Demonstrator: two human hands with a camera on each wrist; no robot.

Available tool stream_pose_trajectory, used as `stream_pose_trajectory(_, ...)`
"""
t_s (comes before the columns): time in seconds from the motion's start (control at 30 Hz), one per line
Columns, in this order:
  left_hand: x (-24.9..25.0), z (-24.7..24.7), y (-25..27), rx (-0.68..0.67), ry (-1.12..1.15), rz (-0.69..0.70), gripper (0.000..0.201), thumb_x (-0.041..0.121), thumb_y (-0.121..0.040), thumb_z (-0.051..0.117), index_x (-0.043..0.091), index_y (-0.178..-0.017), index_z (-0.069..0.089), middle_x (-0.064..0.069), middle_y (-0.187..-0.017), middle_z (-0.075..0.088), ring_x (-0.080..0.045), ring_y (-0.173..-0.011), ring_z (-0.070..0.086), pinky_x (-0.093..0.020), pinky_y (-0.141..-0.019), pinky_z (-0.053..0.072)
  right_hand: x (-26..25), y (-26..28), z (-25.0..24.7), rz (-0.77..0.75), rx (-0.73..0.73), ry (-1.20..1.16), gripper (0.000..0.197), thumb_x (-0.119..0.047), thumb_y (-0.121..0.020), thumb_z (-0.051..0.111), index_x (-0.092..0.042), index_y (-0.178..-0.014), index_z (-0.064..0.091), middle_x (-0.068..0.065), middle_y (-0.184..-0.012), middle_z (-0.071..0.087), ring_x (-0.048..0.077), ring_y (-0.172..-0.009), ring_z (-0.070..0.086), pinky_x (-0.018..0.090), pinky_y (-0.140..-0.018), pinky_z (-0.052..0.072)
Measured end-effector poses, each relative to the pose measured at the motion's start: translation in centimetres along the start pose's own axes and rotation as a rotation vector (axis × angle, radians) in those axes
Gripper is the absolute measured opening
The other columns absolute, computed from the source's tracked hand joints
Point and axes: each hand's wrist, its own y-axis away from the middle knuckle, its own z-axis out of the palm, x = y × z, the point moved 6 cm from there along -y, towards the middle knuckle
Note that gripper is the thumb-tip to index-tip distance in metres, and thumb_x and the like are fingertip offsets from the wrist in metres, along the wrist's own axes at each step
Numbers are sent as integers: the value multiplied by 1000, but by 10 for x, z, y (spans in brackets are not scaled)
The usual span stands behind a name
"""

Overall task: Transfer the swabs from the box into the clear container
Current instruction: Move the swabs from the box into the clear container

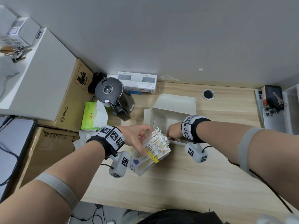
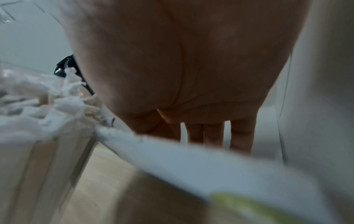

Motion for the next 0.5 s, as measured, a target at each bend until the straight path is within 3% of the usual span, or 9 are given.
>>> stream_pose_trajectory(0.1,-1,0,-1,12,-5,0,93,27,-52,96,22,-131,46,-8,-108,57,-25,-95,59,-61,-96,50,-6,2,1,-10,-33,0,12,-16,-93,52,-19,-103,60,4,-105,59,21,-91,54,30,-88,52)
stream_pose_trajectory(0.17,-1,0,-2,9,-9,2,93,26,-53,96,23,-132,47,-16,-115,60,-26,-99,61,-61,-99,51,-12,6,2,-3,-70,100,11,-12,-98,45,-13,-100,56,6,-102,56,21,-86,50,20,-65,44)
stream_pose_trajectory(0.2,0,0,-2,5,-11,2,93,24,-54,96,23,-133,47,-20,-122,60,-26,-100,62,-61,-100,51,-14,7,4,-8,-88,107,16,-11,-100,42,-9,-101,58,7,-102,56,20,-82,50,20,-59,39)
stream_pose_trajectory(0.3,0,0,-2,-1,-24,-4,93,25,-55,95,25,-133,46,-24,-130,56,-28,-103,63,-59,-101,51,-16,8,1,-2,-74,56,33,-13,-97,44,0,-121,63,14,-116,63,21,-87,49,27,-76,42)
stream_pose_trajectory(0.37,-1,0,-4,5,-37,-9,94,27,-53,96,25,-133,46,-24,-129,57,-35,-106,65,-60,-101,50,-16,8,-1,-9,-79,30,36,-12,-95,45,1,-124,62,16,-119,64,22,-92,49,30,-80,42)
stream_pose_trajectory(0.43,-2,0,-4,9,-48,-12,95,28,-52,96,24,-133,46,-25,-128,57,-40,-111,65,-61,-100,51,-15,12,-3,-14,-53,-11,37,-9,-93,47,-4,-127,62,11,-121,64,22,-97,54,33,-89,47)
stream_pose_trajectory(0.5,-2,-1,-5,12,-51,-6,95,29,-51,96,24,-132,47,-25,-126,56,-37,-105,65,-62,-99,50,-14,15,-3,-27,-35,-37,41,-6,-92,47,-11,-130,61,7,-126,63,24,-109,59,34,-97,48)
